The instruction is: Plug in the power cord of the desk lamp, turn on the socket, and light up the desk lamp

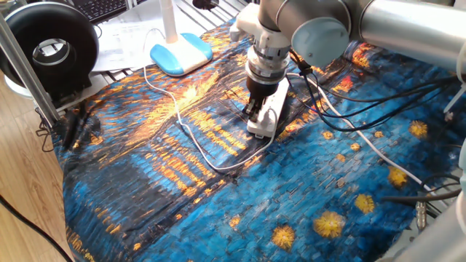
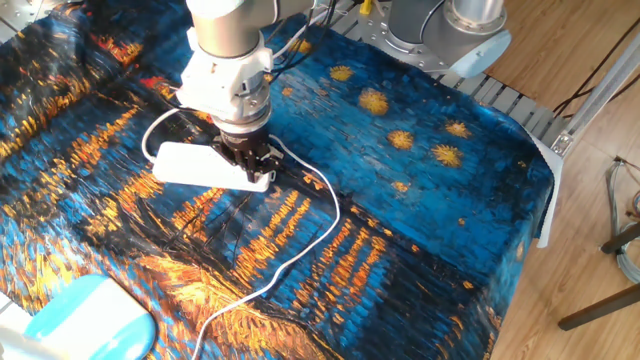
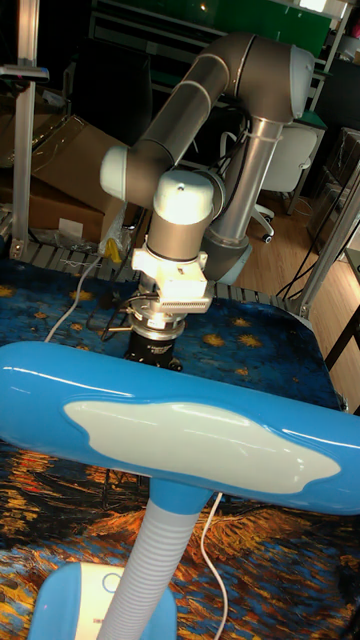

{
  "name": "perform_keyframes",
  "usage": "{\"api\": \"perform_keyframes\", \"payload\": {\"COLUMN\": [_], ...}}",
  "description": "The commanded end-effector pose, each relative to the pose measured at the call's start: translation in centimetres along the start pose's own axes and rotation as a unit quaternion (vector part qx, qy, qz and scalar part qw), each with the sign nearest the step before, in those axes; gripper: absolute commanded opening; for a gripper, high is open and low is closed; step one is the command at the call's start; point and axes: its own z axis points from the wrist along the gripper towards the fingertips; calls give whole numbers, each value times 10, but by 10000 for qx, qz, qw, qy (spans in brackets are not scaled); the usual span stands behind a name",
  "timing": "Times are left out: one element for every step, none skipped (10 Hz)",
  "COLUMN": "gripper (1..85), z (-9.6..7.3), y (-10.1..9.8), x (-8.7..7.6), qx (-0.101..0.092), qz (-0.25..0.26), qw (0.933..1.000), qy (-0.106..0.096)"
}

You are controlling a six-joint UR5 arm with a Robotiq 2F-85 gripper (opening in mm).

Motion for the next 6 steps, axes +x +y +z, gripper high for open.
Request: {"api": "perform_keyframes", "payload": {"gripper": [13, 13, 13, 13, 13, 13], "z": [-1, 2, 1, 0, -1, -6], "y": [1, 6, 6, 6, 4, 2], "x": [-5, -8, -7, -7, -7, -8], "qx": [51, -2, -2, -26, -16, -40], "qz": [78, 105, 97, 83, 44, -1], "qw": [10000, 9999, 9999, 9999, 10000, 10000], "qy": [-32, -67, -67, -68, -72, -48]}}
